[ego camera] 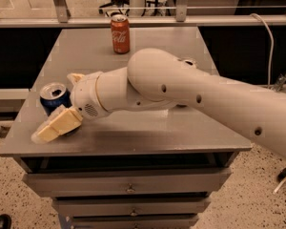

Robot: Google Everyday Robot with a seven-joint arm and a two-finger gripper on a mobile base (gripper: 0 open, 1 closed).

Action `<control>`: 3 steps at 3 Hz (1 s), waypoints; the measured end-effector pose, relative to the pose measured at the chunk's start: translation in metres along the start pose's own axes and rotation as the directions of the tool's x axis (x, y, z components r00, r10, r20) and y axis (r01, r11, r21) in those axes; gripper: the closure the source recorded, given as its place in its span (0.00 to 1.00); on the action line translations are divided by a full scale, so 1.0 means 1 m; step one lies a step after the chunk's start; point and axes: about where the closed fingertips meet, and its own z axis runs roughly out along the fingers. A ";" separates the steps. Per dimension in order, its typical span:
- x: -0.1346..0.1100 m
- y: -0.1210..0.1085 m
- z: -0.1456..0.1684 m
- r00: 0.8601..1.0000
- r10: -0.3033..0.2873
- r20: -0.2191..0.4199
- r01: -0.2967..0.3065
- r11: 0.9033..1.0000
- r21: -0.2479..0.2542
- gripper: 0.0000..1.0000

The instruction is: Knock pepsi can over

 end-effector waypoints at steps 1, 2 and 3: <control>0.003 -0.001 0.006 1.000 0.014 0.027 -0.014 1.000 -0.001 0.15; 0.005 -0.024 -0.016 1.000 0.018 -0.003 -0.018 0.999 0.049 0.54; 0.009 -0.041 -0.037 0.999 0.017 -0.040 -0.013 0.996 0.086 0.77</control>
Offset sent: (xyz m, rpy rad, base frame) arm 0.0273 -0.0247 -0.0031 0.0150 0.0145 -0.0757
